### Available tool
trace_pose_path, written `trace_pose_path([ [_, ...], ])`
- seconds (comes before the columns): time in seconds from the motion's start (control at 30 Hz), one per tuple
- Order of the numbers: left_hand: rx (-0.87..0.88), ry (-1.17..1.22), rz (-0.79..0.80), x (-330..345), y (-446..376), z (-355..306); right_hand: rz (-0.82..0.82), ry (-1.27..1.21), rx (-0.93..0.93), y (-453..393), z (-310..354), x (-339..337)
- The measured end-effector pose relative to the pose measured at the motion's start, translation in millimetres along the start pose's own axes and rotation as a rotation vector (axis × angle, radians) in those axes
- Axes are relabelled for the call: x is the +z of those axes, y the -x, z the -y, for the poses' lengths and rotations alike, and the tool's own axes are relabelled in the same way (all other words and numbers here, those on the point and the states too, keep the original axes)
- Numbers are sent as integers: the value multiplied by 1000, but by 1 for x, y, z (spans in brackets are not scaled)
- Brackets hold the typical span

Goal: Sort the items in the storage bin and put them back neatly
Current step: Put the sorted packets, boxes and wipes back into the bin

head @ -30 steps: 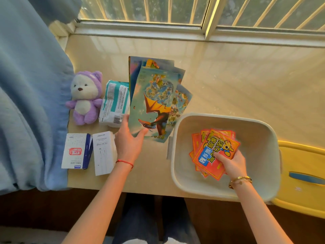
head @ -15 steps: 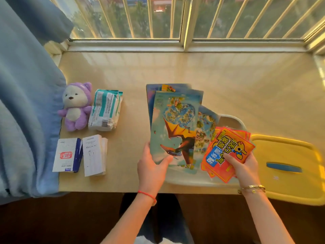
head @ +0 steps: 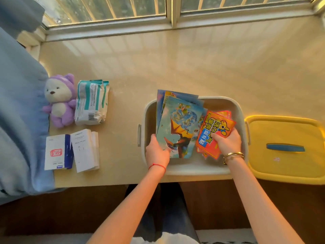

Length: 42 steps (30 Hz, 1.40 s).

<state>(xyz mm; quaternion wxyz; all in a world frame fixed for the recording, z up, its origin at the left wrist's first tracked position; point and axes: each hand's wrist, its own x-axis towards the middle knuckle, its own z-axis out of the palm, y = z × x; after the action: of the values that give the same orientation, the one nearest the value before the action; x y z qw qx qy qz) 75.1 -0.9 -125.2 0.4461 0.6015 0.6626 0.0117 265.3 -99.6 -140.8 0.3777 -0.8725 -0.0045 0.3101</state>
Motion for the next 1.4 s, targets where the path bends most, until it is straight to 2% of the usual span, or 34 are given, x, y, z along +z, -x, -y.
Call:
trace_pose_path([
  [0.2, -199, -124, 240, 20, -20, 15, 37, 54, 31, -12, -7, 17],
  [0.37, -233, -159, 335, 25, -38, 21, 90, 60, 55, -19, -13, 17],
  [0.47, -218, -65, 251, 23, -40, 22, 135, 95, 75, -24, -18, 15],
  [0.57, -89, 25, 151, 21, -37, 23, 156, 176, 65, -27, -22, 18],
  [0.67, 78, 19, 98, 20, -30, 21, 139, 277, 21, -26, -25, 22],
  [0.87, 269, -36, 41, 7, -21, 18, 100, 539, -97, -18, -26, 21],
  [1.0, 428, -10, 49, -17, -10, 9, 19, 552, -307, 8, -15, 12],
  [1.13, 555, -7, -43, -57, -5, 9, -10, 478, -538, 43, 10, 20],
  [1.27, 566, 6, -152, -109, -11, 26, 46, 456, -719, 80, 40, 47],
  [1.4, 514, 25, -268, -168, -28, 66, 82, 477, -815, 122, 64, 92],
])
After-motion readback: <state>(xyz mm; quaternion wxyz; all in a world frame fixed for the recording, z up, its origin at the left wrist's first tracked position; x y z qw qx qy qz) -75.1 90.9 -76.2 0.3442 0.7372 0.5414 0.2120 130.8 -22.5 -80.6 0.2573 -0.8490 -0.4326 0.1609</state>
